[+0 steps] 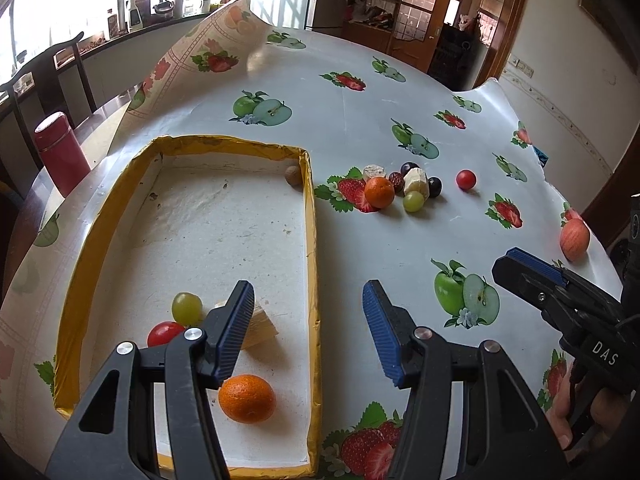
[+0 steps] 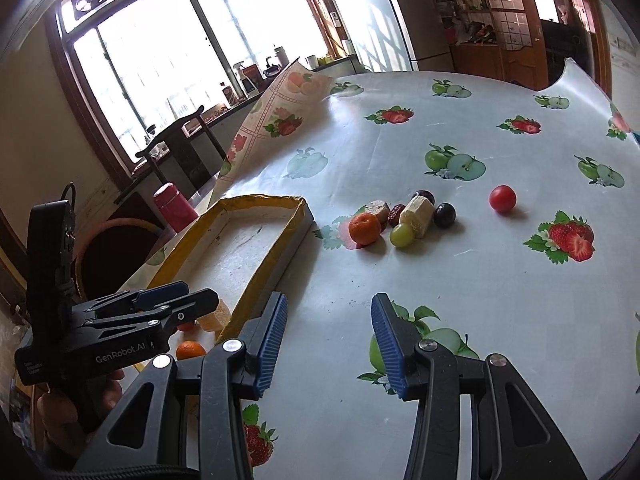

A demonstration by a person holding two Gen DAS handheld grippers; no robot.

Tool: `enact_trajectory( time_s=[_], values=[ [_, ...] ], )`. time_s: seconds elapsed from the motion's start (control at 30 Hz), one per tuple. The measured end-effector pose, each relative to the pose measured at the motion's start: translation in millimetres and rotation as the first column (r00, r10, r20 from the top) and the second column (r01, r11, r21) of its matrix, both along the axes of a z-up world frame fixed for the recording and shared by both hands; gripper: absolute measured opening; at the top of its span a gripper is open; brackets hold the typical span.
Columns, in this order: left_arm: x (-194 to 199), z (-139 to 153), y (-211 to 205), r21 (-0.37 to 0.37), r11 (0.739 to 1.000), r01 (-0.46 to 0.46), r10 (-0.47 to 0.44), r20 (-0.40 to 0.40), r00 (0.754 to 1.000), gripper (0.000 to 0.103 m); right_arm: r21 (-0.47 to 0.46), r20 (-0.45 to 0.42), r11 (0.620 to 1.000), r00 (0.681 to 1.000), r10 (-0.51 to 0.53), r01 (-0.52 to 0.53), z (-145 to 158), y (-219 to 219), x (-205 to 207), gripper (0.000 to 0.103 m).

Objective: Organize fruits
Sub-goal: 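Withdraw both open tools from the tray toward the remaining pile, then grasp the mandarin with the left tool while the right tool grasps a dark plum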

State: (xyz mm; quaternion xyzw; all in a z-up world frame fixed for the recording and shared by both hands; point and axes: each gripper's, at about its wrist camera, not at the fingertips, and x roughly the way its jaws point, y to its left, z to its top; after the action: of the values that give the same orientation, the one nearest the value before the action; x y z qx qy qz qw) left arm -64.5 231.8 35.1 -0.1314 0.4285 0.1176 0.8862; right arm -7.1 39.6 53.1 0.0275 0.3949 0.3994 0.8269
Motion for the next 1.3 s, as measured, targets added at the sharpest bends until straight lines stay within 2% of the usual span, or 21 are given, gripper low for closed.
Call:
enact_trajectory(
  time_s=[0.37,0.47,0.53,0.6,0.7,0.9,1.0,1.1,1.13,1.17,1.23,1.3],
  values=[
    [30.9,-4.8,-24.6,-0.034,0.998,0.055,-0.055,0.002,0.999,0.055,-0.041,0.02,0.998,0.998,-0.052,0.053,-8.7,-7.1,24.7,0.046],
    [52.3,-7.5,-32.7,-0.045,0.996,0.074,-0.074,0.004,0.997,0.055,-0.055,0.002,0.996,0.997,-0.073,0.073,-16.6,-6.1,47.5,0.044],
    [70.3,-11.7,-36.9,-0.048,0.996,0.079,-0.08,0.0,0.997,0.055,-0.074,-0.014,0.99,0.992,-0.123,0.121,-23.7,-8.1,68.5,0.044],
    [89.8,-18.2,-40.6,-0.032,0.996,0.078,-0.078,-0.014,0.997,0.055,-0.066,-0.047,0.986,0.987,-0.155,0.152,-29.4,-8.9,90.1,0.044],
    [116.4,-31.1,-39.9,-0.015,0.998,0.069,-0.069,-0.053,0.996,0.055,-0.095,-0.043,0.98,0.983,-0.18,0.175,-37.0,0.0,117.2,0.044],
    [150.9,-46.6,-32.3,0.006,0.999,0.049,-0.048,-0.09,0.995,0.055,-0.153,-0.056,0.977,0.985,-0.161,0.151,-58.3,19.7,152.2,0.038],
    [163.5,-51.7,-31.1,0.005,0.999,0.049,-0.049,-0.097,0.994,0.055,-0.175,-0.072,0.975,0.986,-0.152,0.138,-70.3,26.1,162.0,0.032],
    [173.8,-59.2,-29.6,0.001,0.999,0.047,-0.047,-0.108,0.993,0.055,-0.175,-0.074,0.978,0.989,-0.131,0.117,-76.6,32.2,167.9,0.031],
    [177.0,-61.9,-29.6,-0.004,0.999,0.047,-0.048,-0.111,0.993,0.053,-0.178,-0.07,0.977,0.989,-0.13,0.116,-76.6,34.0,169.7,0.032],
    [179.4,-65.0,-29.5,-0.009,0.999,0.048,-0.048,-0.116,0.992,0.045,-0.175,-0.07,0.978,0.989,-0.128,0.114,-76.6,35.5,171.5,0.032],
    [181.0,-68.6,-31.5,-0.017,0.998,0.056,-0.058,-0.113,0.992,0.035,-0.167,-0.077,0.98,0.99,-0.118,0.104,-77.3,38.0,174.1,0.025],
    [179.6,-67.9,-36.0,0.009,0.998,0.061,-0.06,-0.109,0.992,0.032,-0.165,-0.078,0.982,0.991,-0.109,0.095,-77.5,39.3,173.0,0.023]
  ],
)
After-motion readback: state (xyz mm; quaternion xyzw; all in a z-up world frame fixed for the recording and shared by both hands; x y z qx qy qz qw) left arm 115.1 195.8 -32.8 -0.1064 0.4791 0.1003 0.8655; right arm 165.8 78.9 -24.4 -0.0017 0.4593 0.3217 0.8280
